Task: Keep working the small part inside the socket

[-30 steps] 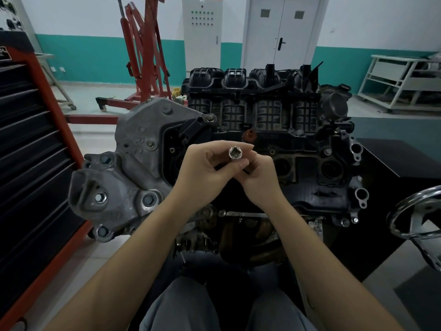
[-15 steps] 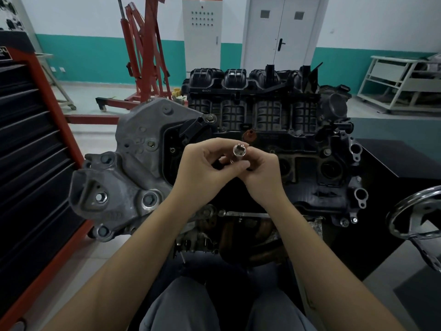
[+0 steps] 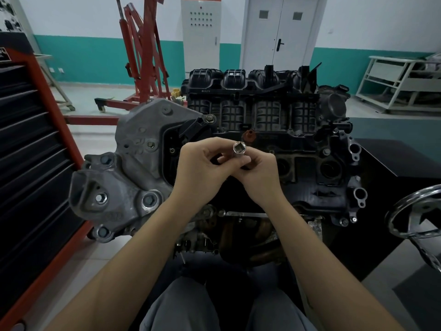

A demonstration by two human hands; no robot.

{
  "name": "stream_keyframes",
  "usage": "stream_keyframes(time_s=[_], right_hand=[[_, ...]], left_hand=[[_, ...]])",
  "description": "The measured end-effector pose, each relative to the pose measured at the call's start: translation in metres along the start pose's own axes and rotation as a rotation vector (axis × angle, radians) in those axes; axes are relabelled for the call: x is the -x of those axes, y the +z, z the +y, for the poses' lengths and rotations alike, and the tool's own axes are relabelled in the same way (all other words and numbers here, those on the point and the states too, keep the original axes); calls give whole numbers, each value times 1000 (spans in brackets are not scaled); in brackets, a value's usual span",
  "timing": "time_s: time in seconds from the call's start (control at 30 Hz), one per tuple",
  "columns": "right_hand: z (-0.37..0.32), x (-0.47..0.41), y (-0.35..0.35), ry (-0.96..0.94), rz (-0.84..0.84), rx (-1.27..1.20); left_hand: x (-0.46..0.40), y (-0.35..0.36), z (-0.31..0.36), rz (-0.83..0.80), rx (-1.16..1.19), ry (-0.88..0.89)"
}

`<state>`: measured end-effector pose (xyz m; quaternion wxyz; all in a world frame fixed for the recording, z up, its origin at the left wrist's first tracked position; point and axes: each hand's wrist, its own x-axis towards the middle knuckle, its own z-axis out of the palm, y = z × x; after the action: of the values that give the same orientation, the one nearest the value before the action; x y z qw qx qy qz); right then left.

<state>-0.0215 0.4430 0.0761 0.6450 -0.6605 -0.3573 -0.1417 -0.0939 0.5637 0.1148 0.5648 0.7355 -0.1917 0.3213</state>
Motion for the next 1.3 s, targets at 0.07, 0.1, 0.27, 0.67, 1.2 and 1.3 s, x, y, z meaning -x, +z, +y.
stream_keyframes(time_s=[0.07, 0.1, 0.27, 0.67, 1.2, 1.3], right_hand=[[0, 1, -1, -12, -28, -16], [-1, 2, -2, -17, -45, -20], [-3, 3, -2, -6, -8, 26], [-4, 4, -3, 36, 10, 40], [-7, 2, -2, 11, 8, 71], [-7, 1, -1, 18, -24, 62]], left_hand=[[0, 1, 1, -20, 2, -1], [0, 0, 1, -47, 24, -13], [-1, -1, 1, -140, 99, -52], [0, 3, 1, -76, 136, -38], [2, 6, 2, -25, -35, 28], [1, 5, 1, -42, 11, 4]])
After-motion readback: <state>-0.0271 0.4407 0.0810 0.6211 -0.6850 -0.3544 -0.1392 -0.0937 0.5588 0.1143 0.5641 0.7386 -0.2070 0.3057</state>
